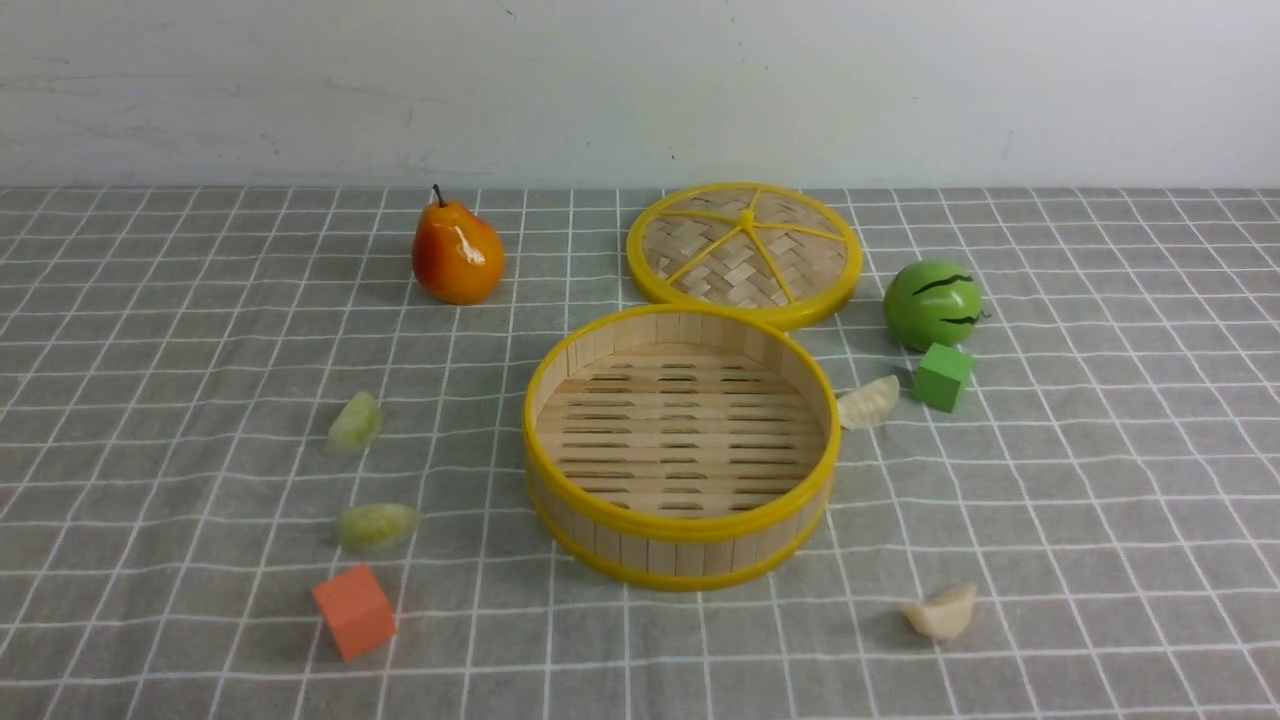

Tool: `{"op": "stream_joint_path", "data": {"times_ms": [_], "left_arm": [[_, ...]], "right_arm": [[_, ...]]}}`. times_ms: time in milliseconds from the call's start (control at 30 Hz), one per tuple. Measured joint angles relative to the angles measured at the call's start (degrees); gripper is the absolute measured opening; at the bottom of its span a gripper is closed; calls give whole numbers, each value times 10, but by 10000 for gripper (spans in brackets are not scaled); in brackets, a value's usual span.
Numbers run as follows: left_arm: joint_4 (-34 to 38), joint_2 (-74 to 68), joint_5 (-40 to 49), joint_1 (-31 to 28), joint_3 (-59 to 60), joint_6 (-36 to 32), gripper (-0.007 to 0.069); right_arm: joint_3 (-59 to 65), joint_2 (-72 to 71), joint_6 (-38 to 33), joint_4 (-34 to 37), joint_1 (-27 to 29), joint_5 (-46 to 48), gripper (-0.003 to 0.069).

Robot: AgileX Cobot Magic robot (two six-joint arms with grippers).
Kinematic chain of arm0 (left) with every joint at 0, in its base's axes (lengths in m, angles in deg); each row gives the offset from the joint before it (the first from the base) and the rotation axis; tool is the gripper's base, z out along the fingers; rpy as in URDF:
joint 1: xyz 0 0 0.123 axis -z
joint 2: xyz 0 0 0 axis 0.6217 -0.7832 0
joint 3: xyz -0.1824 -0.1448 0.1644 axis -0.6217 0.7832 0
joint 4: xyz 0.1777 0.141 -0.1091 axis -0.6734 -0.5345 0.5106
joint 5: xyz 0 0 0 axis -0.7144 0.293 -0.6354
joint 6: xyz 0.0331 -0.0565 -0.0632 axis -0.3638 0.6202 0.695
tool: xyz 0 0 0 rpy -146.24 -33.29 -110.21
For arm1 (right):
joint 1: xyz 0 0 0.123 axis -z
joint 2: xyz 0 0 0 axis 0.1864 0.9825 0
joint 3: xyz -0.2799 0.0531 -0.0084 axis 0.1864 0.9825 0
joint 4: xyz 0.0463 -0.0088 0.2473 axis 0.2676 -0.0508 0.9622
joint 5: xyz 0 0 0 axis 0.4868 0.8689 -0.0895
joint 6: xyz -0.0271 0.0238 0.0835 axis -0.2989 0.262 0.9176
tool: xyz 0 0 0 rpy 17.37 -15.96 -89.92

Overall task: Put the dumplings into the steamer on the table with the grey tablecloth.
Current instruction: 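Reach for and grasp a dumpling on the table with the left gripper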

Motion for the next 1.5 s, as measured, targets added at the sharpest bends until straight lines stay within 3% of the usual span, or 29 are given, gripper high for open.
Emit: {"op": "stream_joint_path", "data": {"times_ms": [100,133,167,300,400,500,567,700,833,967,1100,1233,1333,1367,1400,1433,1467,1500], "left_arm": [[0,0,-68,0,0,0,181],[0,0,-71,0,0,0,181],[0,0,-91,0,0,0,183],[0,0,-108,0,0,3,185],[11,0,-123,0,0,35,185],[28,0,-133,0,0,130,188],[33,0,-136,0,0,236,194],[39,0,-161,0,0,349,199],[36,-19,-177,0,-29,373,199],[17,-82,-126,0,-115,353,199],[-33,-190,-54,0,-228,287,193],[-70,-344,134,0,-334,235,70],[-39,-428,230,0,-368,207,-15],[1,-480,293,0,-396,153,-14],[38,-516,323,0,-411,104,-14],[38,-516,323,0,-411,104,-14],[107,-564,368,0,-444,27,-14],[132,-580,377,0,-450,1,-14]], "right_arm": [[0,0,1,-2,0,-143,105],[0,0,1,-2,0,-143,105],[0,0,7,-8,0,-227,108],[0,0,50,-17,0,-350,114],[0,0,79,-19,0,-357,114],[0,0,130,-19,0,-358,115],[-11,0,166,-19,0,-345,111],[-53,18,177,-19,0,-310,67],[-138,75,177,-19,0,-253,-12],[-199,133,178,-19,0,-185,-10],[-273,223,179,-21,0,-53,-8],[-295,363,179,-40,-8,56,-5],[-300,434,179,-40,-36,135,-5],[-308,473,171,-37,-71,205,-5],[-316,494,151,-31,-94,259,-5],[-316,494,151,-31,-94,259,-5],[-333,535,101,-18,-141,342,-5],[-337,547,90,-15,-154,356,-5]]}}
